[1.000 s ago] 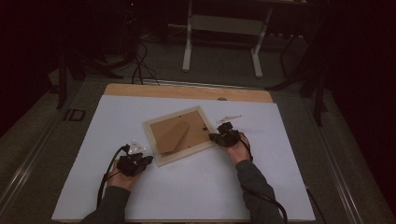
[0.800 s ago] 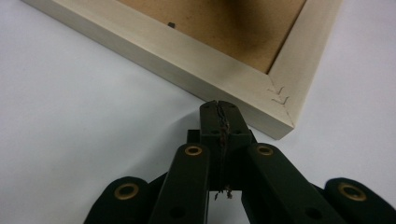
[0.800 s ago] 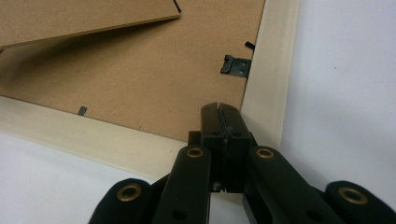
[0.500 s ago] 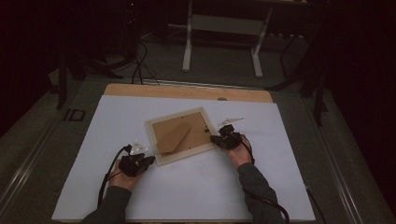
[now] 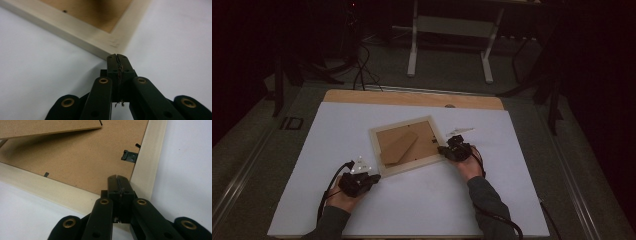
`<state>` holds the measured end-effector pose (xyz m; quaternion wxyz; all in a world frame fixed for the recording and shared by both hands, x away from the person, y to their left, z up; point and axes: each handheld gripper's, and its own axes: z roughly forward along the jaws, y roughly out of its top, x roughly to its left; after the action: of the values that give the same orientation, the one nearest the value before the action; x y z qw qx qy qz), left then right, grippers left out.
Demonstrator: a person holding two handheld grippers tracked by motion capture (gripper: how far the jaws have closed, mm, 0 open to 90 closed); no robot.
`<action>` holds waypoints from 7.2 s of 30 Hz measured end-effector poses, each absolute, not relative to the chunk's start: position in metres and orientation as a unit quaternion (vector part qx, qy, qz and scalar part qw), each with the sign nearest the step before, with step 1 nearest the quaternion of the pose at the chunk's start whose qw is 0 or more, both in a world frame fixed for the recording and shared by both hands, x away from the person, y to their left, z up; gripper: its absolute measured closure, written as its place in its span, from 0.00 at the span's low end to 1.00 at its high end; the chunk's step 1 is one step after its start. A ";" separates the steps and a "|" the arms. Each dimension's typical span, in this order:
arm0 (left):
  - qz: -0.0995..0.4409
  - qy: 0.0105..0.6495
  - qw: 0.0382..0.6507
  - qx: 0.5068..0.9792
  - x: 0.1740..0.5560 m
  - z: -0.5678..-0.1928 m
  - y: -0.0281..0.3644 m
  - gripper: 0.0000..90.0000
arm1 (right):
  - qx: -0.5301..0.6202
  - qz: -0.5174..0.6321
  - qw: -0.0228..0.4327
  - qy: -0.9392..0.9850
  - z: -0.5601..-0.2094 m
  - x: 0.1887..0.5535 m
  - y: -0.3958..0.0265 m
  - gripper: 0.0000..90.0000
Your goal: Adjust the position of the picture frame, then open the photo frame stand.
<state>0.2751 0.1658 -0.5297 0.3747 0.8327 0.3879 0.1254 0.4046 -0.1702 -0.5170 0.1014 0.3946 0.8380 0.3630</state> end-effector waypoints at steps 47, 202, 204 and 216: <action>0.138 0.414 0.351 0.828 0.287 -0.535 0.175 1.00 | 0.379 0.350 0.129 0.847 -0.516 0.363 -0.183 1.00; 0.046 0.393 0.355 0.847 0.394 -0.471 0.108 0.42 | 0.445 0.415 0.128 0.783 -0.503 0.343 -0.253 0.58; 0.045 0.391 0.350 0.850 0.396 -0.472 0.107 0.42 | 0.446 0.417 0.127 0.782 -0.503 0.343 -0.254 0.58; 0.031 0.390 0.330 0.859 0.406 -0.479 0.096 0.45 | 0.447 0.416 0.126 0.782 -0.503 0.343 -0.254 0.58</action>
<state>0.4057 0.0960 -0.4789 0.3301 0.8593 0.3895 0.0309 0.3429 -0.2545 -0.5034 0.1255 0.4470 0.7818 0.4161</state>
